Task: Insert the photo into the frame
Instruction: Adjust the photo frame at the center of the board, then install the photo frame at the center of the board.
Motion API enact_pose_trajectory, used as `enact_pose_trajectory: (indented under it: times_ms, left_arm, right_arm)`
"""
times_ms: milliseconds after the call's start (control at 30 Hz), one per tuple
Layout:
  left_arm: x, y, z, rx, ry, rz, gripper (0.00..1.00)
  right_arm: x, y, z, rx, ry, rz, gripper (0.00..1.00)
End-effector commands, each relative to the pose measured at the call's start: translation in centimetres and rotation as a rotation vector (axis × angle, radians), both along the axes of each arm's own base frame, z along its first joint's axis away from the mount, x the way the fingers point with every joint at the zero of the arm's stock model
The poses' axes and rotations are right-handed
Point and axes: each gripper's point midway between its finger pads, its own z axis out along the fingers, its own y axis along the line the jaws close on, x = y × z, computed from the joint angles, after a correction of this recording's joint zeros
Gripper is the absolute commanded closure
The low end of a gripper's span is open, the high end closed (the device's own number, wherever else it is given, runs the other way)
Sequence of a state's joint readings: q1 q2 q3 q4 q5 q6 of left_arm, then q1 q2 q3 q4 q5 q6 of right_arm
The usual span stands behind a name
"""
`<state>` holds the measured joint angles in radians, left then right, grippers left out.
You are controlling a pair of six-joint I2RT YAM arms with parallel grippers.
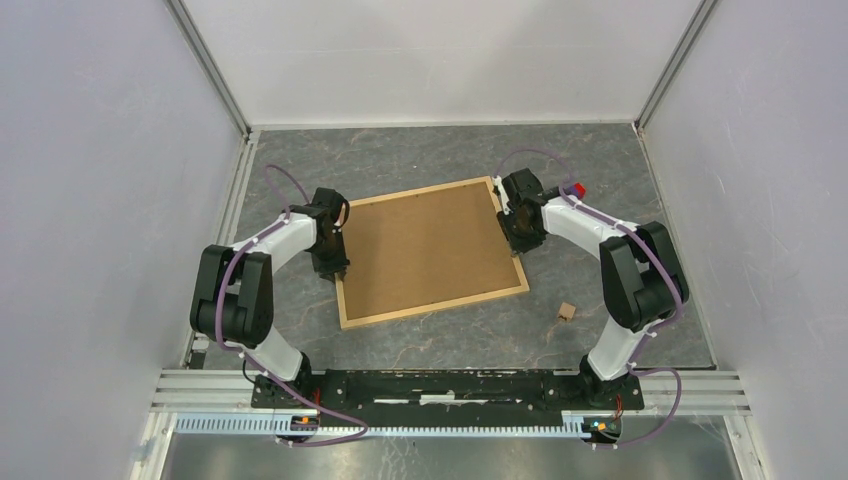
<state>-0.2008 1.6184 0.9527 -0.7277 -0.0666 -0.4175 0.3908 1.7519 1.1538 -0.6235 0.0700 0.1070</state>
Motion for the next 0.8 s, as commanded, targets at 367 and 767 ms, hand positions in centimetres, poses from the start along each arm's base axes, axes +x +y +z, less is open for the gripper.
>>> enact_pose_trajectory:
  times_ms: [367, 767]
  left_arm:
    - [0.8, -0.5, -0.2, 0.014, -0.033, -0.047, 0.98]
    - [0.6, -0.6, -0.4, 0.013, -0.026, -0.053, 0.98]
  right_arm:
    - [0.1, -1.4, -2.6, -0.037, 0.012, -0.035, 0.67]
    - [-1.3, -0.1, -4.1, 0.038, 0.084, -0.007, 0.68]
